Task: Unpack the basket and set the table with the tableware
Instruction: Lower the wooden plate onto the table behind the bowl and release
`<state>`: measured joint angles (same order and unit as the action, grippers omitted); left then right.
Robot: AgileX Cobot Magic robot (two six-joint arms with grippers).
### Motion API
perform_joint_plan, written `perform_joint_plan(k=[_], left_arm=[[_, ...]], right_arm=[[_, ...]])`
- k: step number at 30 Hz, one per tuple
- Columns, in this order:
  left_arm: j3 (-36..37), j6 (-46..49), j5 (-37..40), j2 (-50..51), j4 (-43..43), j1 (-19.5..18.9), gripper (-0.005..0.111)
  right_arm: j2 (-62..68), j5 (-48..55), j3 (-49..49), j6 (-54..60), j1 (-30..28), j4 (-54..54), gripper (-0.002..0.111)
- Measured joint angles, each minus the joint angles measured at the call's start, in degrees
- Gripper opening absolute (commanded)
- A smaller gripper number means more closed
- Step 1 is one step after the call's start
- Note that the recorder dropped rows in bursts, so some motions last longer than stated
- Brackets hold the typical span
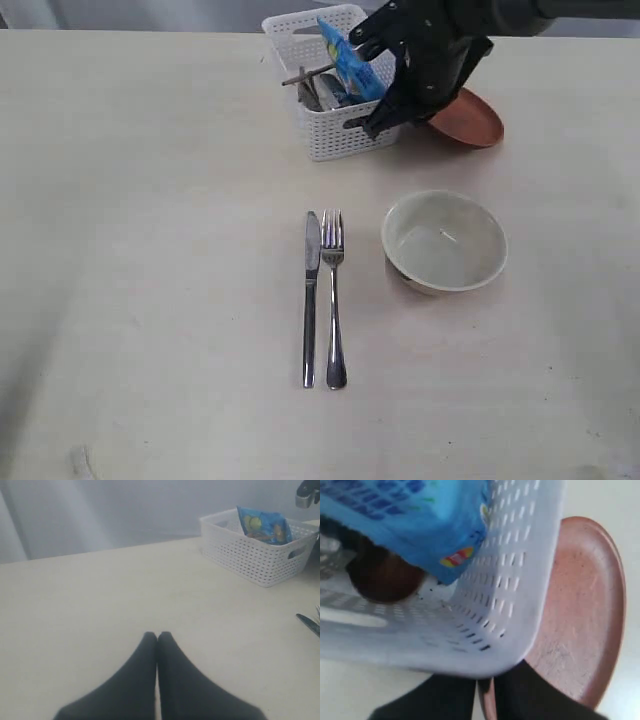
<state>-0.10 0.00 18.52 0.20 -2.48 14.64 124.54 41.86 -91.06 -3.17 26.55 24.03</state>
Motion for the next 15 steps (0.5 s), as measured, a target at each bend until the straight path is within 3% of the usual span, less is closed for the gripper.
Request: perform_joint_plan(k=[8, 15], left_arm=[[0.00, 0.00, 0.00, 0.00, 0.00, 0.00, 0.000], [0.00, 0.00, 0.00, 0.00, 0.00, 0.00, 0.000]], right_arm=[[0.34, -0.21, -3.15, 2.35, 6.59, -0.35, 0.000], [0.41, 2.53, -3.38, 3.17, 7.79, 0.51, 0.000]])
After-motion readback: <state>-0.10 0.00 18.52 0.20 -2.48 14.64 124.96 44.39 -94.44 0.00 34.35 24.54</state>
